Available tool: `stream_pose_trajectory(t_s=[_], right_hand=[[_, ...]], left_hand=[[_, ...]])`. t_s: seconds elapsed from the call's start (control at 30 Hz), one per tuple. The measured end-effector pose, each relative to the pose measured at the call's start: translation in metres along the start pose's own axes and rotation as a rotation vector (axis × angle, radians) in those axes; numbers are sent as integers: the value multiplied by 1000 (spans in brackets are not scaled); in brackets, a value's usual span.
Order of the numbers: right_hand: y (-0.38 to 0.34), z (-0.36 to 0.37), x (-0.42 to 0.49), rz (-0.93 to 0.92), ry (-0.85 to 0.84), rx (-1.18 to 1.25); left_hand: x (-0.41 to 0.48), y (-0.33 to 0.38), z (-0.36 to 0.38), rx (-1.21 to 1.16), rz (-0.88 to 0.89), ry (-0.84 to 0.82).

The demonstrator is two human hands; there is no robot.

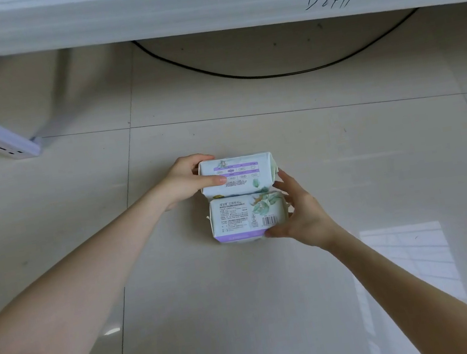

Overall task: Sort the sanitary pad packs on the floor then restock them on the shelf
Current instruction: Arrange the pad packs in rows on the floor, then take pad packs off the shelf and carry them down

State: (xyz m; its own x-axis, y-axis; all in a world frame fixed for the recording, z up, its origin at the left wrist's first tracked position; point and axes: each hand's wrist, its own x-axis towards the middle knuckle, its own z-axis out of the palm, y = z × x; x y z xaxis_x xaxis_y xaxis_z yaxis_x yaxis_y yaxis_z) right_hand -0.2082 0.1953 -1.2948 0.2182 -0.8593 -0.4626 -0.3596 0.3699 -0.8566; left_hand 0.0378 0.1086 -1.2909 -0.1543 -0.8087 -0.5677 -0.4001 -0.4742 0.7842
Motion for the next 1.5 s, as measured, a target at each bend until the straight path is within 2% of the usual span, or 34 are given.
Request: stream_pose_trajectory(t_s=[0.17,0.37,0.47,0.57,0.67,0.9,1.2,1.5], right_hand=[[4,3,-1,30,49,-45],[-3,10,-19,93,146,-161],[-16,12,-37,79,172,-324],[-33,14,-59,59,172,-630],[-53,16,-83,47,159,-829],[-113,9,-146,74,23,-1065],[-216,-19,-224,55,-41,-1210],[-334,-42,-306,21,-28,-1244]], left_hand=[[-1,2,0,42,4,-10],[-22,-1,-4,90,3,61],[-46,-3,-14,290,-26,156],[-76,-2,-24,553,-23,194],[-112,5,-30,739,-4,164],[-201,43,-31,1087,-3,86],[-323,130,-25,1225,-25,26],[-437,234,-29,1209,-18,77]])
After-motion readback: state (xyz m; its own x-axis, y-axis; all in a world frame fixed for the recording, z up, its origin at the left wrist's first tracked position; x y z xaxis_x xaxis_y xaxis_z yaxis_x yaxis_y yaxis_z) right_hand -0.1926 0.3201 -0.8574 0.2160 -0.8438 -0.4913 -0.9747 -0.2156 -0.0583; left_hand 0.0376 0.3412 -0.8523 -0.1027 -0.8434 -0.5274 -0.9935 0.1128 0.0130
